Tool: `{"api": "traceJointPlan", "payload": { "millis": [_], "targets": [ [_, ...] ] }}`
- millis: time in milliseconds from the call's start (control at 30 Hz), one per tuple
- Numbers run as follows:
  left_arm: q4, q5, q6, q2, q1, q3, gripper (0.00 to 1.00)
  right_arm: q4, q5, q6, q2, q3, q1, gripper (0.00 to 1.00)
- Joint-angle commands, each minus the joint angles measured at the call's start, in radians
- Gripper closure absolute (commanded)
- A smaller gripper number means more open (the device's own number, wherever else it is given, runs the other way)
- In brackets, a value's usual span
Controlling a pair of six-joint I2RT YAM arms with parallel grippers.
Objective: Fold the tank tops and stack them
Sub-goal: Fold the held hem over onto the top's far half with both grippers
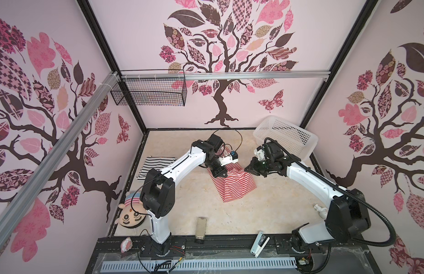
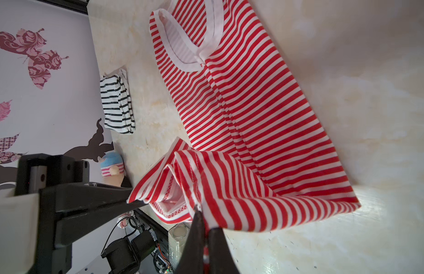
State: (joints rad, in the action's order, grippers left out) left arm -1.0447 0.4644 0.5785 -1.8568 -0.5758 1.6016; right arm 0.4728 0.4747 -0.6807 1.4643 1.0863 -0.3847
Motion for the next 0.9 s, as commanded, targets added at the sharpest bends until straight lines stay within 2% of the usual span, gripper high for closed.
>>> {"api": "traceJointPlan", "payload": {
  "millis": [0, 233, 367, 500, 567, 633, 700, 767, 867],
  "targets": [
    [0.003, -0.016, 0.027, 0.003, 0.039, -0.001, 1.0, -0.018, 0.02, 0.02, 0.044, 0.043, 0.001, 0.95],
    [0.033, -0.008, 0.035, -0.029, 0.145, 0.002, 1.0, -0.016, 0.038, 0.045, 0.179, 0.183, 0.001, 0.94],
    [0.032, -0.03, 0.059, -0.122, 0.203, 0.019, 1.0, -0.009, 0.056, 0.063, 0.359, 0.317, 0.003, 0.93],
    [0.054, -0.12, 0.041, -0.242, 0.245, 0.056, 1.0, 0.027, 0.034, 0.073, 0.56, 0.463, 0.007, 0.93],
    [0.075, -0.158, 0.022, -0.275, 0.256, 0.067, 1.0, 0.04, 0.015, 0.073, 0.633, 0.526, 0.006, 0.86],
    [0.11, -0.2, -0.006, -0.287, 0.258, 0.065, 1.0, 0.072, -0.018, 0.084, 0.687, 0.593, 0.007, 0.71],
    [0.147, -0.228, -0.039, -0.283, 0.258, 0.053, 0.89, 0.097, -0.062, 0.101, 0.718, 0.646, 0.009, 0.59],
    [0.181, -0.228, -0.061, -0.263, 0.258, 0.033, 0.8, 0.124, -0.117, 0.115, 0.696, 0.661, 0.008, 0.55],
    [0.251, -0.226, -0.095, -0.195, 0.258, -0.025, 0.67, 0.079, -0.168, 0.111, 0.557, 0.545, 0.004, 0.53]
  ]
}}
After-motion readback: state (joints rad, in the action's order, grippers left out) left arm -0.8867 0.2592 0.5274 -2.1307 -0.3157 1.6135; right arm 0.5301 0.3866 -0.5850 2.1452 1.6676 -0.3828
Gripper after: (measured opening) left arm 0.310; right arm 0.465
